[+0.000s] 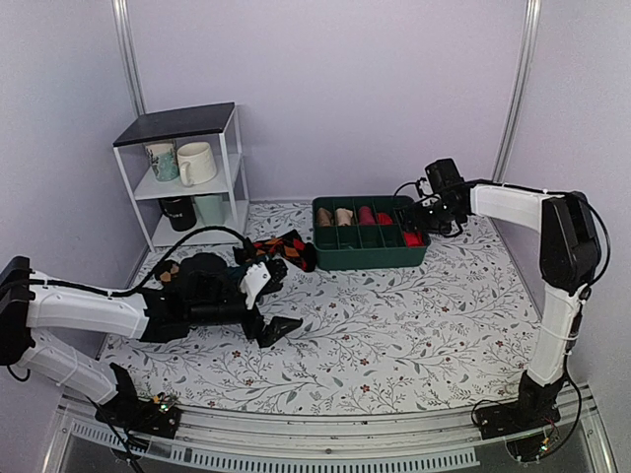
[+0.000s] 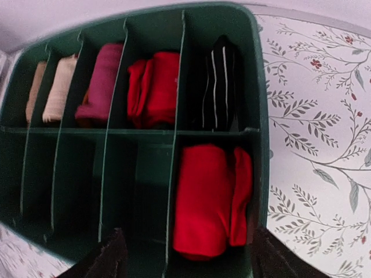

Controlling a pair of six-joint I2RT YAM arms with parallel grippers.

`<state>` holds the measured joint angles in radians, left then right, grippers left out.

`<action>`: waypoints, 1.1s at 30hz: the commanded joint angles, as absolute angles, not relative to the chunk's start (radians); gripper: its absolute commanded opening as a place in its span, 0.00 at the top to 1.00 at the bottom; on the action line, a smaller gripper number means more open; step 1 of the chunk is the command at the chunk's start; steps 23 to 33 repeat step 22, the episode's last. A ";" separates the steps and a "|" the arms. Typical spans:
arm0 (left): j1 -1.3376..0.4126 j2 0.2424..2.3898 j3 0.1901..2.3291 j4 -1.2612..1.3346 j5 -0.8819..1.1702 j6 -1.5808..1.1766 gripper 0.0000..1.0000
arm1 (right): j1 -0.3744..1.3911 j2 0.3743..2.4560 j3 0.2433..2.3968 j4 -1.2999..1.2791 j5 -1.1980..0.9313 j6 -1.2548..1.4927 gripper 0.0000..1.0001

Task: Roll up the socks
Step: Adjust the sock in the storage box, then reset both arms

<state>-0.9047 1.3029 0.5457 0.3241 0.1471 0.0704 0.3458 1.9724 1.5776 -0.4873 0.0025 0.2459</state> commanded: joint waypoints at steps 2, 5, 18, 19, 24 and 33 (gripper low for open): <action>-0.879 1.297 0.515 0.391 0.070 0.064 0.01 | 0.343 1.759 1.415 -0.303 -0.038 0.224 0.17; -0.868 1.298 0.467 0.440 0.027 0.073 0.01 | 0.342 1.681 1.311 -0.239 -0.061 0.214 0.09; -0.855 1.326 0.380 0.595 -0.023 0.094 0.01 | 0.351 1.345 0.836 0.056 0.049 0.247 0.00; -0.854 1.331 0.377 0.607 -0.020 0.098 0.00 | 0.355 1.327 0.814 0.068 0.066 0.243 0.00; -0.856 1.340 0.374 0.621 -0.011 0.105 0.01 | 0.360 1.286 0.777 0.084 0.093 0.233 0.00; -0.856 1.340 0.374 0.621 -0.011 0.105 0.01 | 0.360 1.286 0.777 0.084 0.093 0.233 0.00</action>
